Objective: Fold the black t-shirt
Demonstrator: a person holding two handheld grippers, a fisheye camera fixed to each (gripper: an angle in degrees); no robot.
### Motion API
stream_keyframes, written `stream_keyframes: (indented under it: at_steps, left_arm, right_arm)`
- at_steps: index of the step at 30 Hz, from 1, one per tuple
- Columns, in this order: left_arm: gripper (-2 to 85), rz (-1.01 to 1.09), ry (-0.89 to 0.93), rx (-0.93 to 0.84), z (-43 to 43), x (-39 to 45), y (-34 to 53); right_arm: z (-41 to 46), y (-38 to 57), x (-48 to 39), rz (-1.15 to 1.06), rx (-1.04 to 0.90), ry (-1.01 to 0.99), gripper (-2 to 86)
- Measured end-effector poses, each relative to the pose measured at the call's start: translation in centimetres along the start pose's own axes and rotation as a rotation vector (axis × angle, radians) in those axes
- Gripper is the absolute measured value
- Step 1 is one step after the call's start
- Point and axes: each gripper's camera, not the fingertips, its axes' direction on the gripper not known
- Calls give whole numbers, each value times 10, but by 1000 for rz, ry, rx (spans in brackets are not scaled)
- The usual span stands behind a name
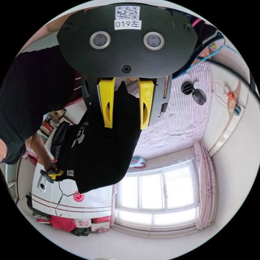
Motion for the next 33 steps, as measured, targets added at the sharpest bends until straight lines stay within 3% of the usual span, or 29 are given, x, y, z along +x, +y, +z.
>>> stream_keyframes:
  at_steps: [8,13,19,33]
  left_arm:
    - [150,159,218,102,47,-43,-164]
    - [156,343,194,-92,117,-33,-296]
    - [41,365,234,-148,177,-45,-405]
    - [22,449,138,-439,186,-69,-597]
  right_arm:
    - [-91,44,81,57,-54,128,-9]
    - [-137,79,162,67,-33,136,-9]
    - [-181,127,284,110,-21,139,-9]
    - [-218,124,511,301,-133,-24,-9]
